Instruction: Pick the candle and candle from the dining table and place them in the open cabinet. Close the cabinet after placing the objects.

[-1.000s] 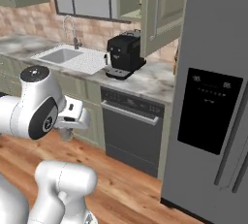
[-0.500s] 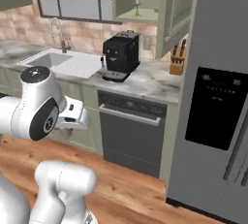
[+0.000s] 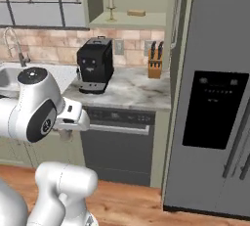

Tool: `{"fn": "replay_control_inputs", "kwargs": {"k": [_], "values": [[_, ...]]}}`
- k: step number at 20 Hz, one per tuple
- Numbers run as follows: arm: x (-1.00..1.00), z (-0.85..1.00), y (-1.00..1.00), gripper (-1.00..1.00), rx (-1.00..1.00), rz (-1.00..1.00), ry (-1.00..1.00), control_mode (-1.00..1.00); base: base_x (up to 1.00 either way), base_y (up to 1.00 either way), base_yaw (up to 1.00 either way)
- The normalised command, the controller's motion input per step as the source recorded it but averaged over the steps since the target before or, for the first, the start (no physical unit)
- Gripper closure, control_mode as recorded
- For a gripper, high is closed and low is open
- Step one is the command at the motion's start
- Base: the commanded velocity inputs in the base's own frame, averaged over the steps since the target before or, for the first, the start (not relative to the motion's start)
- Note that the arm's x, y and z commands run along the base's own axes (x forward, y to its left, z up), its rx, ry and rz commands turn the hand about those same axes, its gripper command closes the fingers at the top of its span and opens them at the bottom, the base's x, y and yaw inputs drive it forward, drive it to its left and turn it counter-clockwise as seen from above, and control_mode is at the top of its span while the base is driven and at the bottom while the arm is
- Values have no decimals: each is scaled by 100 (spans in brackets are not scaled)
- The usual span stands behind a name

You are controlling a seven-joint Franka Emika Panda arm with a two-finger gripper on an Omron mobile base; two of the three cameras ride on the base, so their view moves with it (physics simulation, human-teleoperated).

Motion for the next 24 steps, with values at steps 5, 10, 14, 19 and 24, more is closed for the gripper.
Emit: {"fn": "replay_control_inputs", "kwargs": {"k": [5, 10, 14, 19, 24], "values": [[0, 0, 0, 100, 0, 0, 0, 100, 88, 57, -25], [0, 0, 0, 100, 0, 0, 0, 100, 51, 61, -18], [0, 0, 0, 100, 0, 0, 0, 100, 51, 45, -16], [0, 0, 0, 100, 0, 0, 0, 100, 45, 21, -11], [0, 0, 0, 100, 0, 0, 0, 100, 14, 0, -2]]}}
